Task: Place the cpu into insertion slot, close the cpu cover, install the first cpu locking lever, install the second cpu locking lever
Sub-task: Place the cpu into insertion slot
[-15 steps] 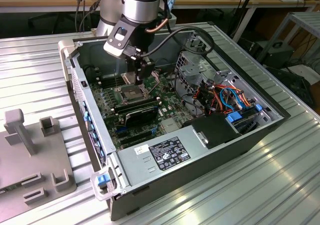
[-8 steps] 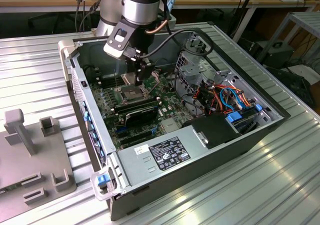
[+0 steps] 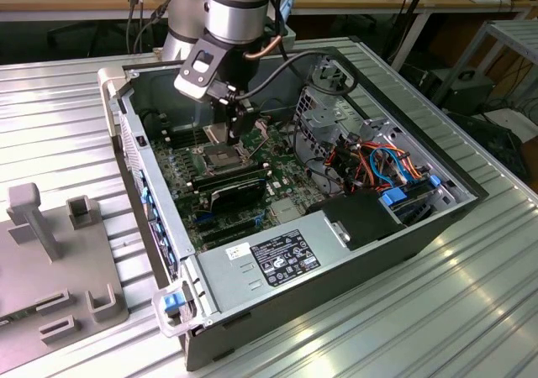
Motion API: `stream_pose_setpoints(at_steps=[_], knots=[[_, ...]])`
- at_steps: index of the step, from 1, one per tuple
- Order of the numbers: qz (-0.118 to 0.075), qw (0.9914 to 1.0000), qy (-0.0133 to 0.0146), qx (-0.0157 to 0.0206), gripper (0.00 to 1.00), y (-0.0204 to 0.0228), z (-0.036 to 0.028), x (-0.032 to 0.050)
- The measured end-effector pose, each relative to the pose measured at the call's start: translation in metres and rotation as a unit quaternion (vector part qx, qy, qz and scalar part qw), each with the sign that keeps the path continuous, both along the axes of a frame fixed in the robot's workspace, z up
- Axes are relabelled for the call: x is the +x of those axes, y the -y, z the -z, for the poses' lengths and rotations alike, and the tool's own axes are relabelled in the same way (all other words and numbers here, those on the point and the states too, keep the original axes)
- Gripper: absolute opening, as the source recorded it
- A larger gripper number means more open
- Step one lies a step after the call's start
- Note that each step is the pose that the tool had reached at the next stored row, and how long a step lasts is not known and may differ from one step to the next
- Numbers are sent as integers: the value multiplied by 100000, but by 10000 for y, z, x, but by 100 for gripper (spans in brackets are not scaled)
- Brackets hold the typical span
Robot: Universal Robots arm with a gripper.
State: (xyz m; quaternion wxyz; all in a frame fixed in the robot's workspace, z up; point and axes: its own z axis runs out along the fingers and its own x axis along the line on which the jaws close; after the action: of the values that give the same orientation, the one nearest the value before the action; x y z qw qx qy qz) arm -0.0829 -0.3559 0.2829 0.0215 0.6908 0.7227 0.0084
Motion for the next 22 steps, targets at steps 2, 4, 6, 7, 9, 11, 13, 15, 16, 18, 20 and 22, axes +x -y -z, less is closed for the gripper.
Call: stream_pose_setpoints(at_steps=[2, 4, 6, 7, 9, 11, 13, 15, 16, 18, 20, 22], knots=[[0, 100000, -1, 0, 55, 0, 9, 0], [0, 100000, 0, 0, 55, 0, 17, 0], [2, 100000, -1, 3, 55, 0, 24, 0], [2, 100000, 0, -1, 55, 0, 27, 0], [0, 100000, 0, 0, 55, 0, 35, 0], [2, 100000, 2, 1, 55, 0, 43, 0], [1, 100000, 0, 1, 55, 0, 50, 0], [0, 100000, 5, 7, 55, 0, 59, 0], [1, 100000, 4, 4, 55, 0, 63, 0], [2, 100000, 0, 1, 55, 0, 71, 0], [2, 100000, 1, 3, 55, 0, 77, 0], [0, 100000, 3, 3, 55, 0, 82, 0]])
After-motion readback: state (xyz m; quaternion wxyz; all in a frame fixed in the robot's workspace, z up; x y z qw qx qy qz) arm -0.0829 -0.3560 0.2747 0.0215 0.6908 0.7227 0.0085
